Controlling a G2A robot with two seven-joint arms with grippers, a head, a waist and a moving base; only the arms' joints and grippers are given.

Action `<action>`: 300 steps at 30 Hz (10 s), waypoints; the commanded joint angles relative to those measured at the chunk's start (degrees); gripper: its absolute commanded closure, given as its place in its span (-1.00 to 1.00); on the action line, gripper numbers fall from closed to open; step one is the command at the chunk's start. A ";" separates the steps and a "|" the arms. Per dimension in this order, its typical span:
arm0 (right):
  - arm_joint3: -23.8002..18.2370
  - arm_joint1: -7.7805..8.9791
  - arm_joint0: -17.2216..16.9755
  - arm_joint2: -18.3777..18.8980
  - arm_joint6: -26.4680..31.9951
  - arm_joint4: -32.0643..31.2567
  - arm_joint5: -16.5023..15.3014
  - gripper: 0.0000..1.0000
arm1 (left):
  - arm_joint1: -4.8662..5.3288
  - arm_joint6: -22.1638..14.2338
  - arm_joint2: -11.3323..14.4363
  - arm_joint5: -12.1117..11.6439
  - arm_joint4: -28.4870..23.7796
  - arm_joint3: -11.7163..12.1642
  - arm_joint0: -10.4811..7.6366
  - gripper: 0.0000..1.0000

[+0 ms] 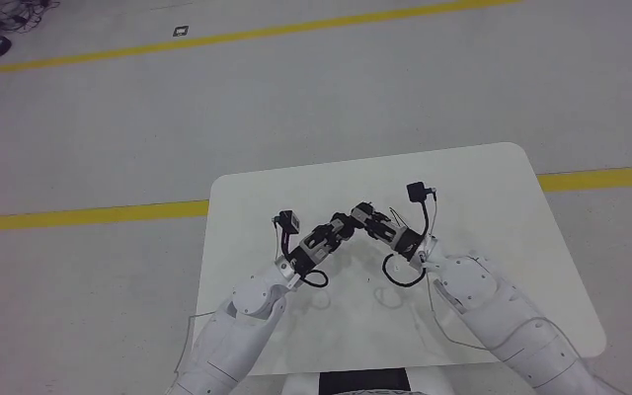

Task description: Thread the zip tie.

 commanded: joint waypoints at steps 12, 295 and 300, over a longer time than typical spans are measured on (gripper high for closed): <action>0.60 -0.06 -0.92 2.59 1.08 6.51 0.00 -1.00 | 0.54 -1.53 -1.12 -1.83 0.75 -0.59 0.98 1.00; 31.97 -10.68 11.67 11.20 62.71 34.46 0.00 1.00 | 4.95 -23.73 -4.13 -2.73 -9.38 1.93 2.61 0.56; 32.49 -10.82 11.75 11.69 62.71 33.71 0.00 1.00 | 5.11 -23.53 -4.20 -2.75 -9.34 1.83 2.71 0.54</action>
